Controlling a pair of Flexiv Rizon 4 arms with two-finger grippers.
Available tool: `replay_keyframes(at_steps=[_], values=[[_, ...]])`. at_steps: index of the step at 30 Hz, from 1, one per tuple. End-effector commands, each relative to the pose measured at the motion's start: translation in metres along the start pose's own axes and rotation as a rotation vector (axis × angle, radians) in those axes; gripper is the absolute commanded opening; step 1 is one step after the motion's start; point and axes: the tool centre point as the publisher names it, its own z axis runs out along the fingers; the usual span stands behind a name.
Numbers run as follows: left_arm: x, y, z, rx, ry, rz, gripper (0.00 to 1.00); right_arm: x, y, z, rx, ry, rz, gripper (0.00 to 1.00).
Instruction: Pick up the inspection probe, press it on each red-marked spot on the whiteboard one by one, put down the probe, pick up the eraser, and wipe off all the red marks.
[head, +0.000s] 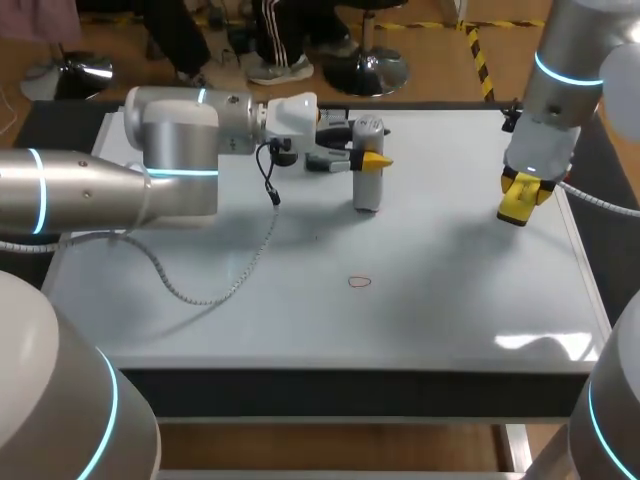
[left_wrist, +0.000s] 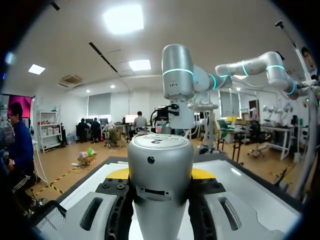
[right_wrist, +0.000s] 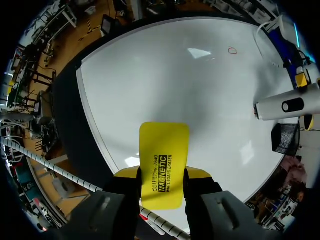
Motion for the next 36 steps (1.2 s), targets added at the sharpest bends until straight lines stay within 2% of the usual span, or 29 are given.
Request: replay_keyframes(at_steps=[1,24,36], values=[[0.000,0.001,0.003,-0.007,0.002,-0.004,0.00,0.000,-0.001,0.000,0.001,0.003,-0.002,0.00],[-0.002,0.003,0.002,-0.015,-0.001,-0.001,0.00,0.000,-0.001,0.000,0.001,0.003,-0.002,0.00],[-0.008,-0.010,0.001,-0.025,-0.002,0.007,0.00,0.000,-0.001,0.000,0.001,0.003,-0.002,0.00]])
